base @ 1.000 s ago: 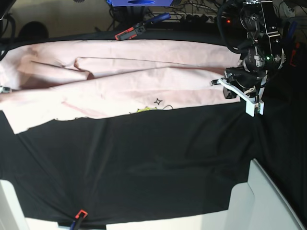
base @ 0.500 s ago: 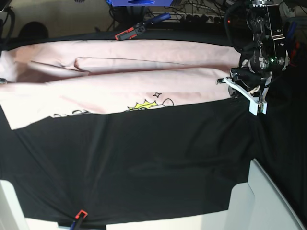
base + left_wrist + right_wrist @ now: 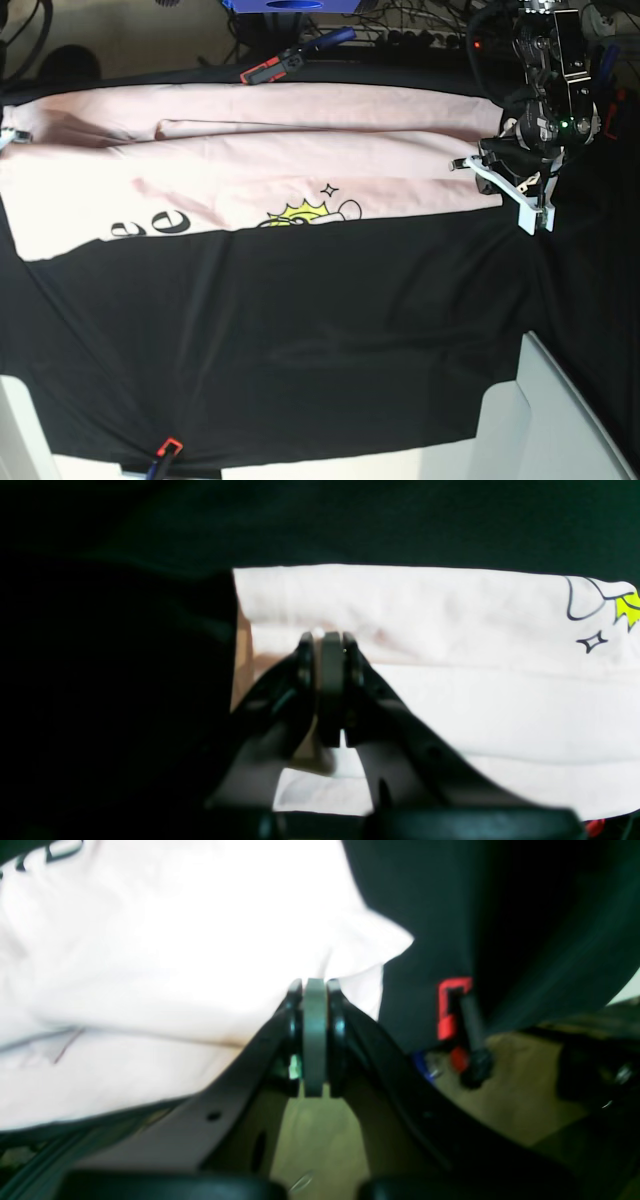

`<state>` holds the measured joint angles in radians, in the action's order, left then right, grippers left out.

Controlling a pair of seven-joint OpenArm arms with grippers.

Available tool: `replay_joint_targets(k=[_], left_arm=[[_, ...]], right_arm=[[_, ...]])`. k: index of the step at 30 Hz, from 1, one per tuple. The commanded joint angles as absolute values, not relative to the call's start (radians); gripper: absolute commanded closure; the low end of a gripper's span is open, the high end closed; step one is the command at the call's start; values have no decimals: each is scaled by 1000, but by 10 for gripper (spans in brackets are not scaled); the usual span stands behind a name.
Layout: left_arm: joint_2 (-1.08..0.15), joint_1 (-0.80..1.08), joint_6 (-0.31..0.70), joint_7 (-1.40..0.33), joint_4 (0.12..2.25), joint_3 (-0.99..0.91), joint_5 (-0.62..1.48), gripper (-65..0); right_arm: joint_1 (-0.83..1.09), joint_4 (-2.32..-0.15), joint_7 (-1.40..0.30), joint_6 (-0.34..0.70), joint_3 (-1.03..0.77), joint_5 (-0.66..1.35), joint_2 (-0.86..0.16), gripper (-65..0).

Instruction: Fold the T-shirt properly

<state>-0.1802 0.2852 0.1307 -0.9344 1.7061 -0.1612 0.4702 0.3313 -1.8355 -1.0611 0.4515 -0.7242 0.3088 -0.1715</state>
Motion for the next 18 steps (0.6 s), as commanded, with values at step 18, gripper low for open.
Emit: replay_joint_targets(k=[18], left_arm=[[-191,285,131,-920,1730,-166,473,0]], right_arm=[[409,-1945,-1124,449,-786,318,-107,0]])
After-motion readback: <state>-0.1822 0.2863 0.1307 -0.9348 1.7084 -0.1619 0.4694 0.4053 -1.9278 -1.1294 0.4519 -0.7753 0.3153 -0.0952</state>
